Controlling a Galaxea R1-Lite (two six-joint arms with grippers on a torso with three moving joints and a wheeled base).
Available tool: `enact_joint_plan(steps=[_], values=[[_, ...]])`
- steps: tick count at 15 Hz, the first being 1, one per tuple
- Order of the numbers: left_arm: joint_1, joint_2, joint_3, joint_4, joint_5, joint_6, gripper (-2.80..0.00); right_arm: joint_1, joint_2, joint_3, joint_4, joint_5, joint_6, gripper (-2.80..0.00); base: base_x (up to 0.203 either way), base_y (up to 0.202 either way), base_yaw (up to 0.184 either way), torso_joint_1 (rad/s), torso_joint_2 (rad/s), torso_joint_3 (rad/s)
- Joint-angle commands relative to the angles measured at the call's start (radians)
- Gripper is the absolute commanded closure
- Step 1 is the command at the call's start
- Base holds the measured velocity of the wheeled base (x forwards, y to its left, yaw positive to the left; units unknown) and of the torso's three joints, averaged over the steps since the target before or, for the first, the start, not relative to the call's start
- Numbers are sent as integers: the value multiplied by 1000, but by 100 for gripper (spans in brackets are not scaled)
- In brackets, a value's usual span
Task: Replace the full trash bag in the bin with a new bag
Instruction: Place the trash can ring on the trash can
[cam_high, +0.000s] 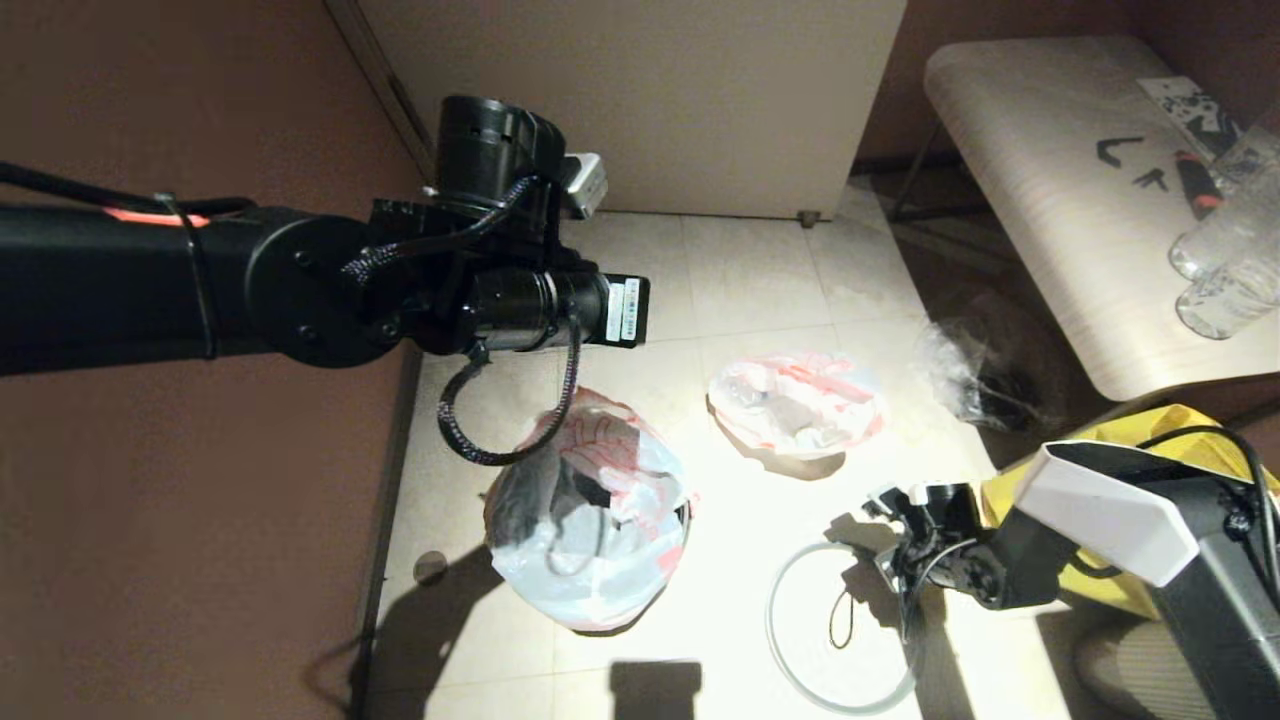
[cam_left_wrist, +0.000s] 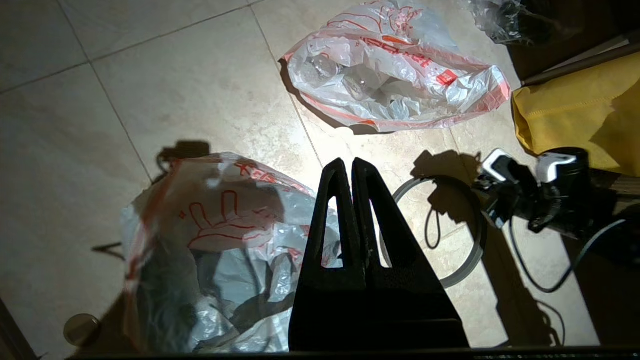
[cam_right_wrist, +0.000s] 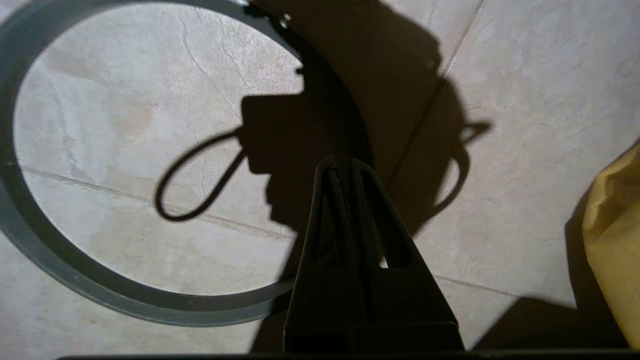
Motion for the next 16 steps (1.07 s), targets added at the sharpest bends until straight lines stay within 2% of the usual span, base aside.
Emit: enact_joint_plan(steps=[1,3,4,7,12,16], values=[[-33,27,-11,-2,15,-8,0,-12,111,-77,28,-3,-15,0,0,0,0,0,0,0],[-35,23,-11,-2,20,-10,0,-19,126,-106,69,-3,-25,0,0,0,0,0,0,0],[-35,19,-10,-2,26,-10,0,-21,134,-136,76,-4,-26,-280,0,0,0,0,0,0],[-42,2,-5,-3,44,-11,0,-42,187,-262,91,-10,-26,-280,0,0,0,0,0,0],[-44,4,-3,-8,46,-12,0,-56,276,-461,210,-25,-48,-280,0,0,0,0,0,0],[-44,6,-3,-10,44,-13,0,-55,313,-478,222,-33,-68,-280,0,0,0,0,0,0]])
